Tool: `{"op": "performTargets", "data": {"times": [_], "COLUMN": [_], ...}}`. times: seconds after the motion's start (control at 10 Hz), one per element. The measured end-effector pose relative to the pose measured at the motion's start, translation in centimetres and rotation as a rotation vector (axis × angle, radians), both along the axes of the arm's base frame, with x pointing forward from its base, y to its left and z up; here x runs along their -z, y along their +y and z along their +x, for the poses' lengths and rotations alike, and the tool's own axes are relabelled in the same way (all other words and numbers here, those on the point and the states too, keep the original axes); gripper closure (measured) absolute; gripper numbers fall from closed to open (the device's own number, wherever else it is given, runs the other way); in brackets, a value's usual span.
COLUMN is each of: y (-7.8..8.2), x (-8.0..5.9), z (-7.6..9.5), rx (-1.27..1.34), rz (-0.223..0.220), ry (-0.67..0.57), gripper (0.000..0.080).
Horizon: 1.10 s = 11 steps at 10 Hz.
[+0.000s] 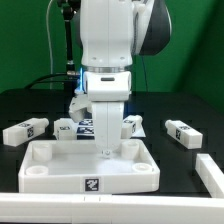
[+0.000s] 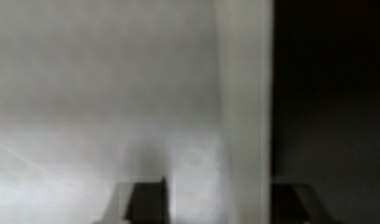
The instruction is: Assemble desk
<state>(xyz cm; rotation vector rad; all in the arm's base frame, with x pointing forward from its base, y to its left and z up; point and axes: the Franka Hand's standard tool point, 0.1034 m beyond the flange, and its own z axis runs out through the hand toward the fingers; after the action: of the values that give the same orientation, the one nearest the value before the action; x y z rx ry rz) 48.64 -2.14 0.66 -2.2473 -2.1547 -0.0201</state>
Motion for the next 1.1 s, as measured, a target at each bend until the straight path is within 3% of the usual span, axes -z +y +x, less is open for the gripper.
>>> {"op": "performTargets", "data": {"times": [0.1, 0.2, 0.7, 1.1], "y": [0.0, 0.0, 0.1, 4.1], "x": [0.0, 0.0, 0.0, -0.1], "z": [0.0, 0.0, 0.0, 1.7], "rx": [0.001, 0.001, 0.000, 0.019], "rz": [0.000, 0.000, 0.000, 0.017], "ry": [0.000, 0.000, 0.000, 0.008], "gripper": [0.0679, 0.0744, 0.0744, 0.0742]}}
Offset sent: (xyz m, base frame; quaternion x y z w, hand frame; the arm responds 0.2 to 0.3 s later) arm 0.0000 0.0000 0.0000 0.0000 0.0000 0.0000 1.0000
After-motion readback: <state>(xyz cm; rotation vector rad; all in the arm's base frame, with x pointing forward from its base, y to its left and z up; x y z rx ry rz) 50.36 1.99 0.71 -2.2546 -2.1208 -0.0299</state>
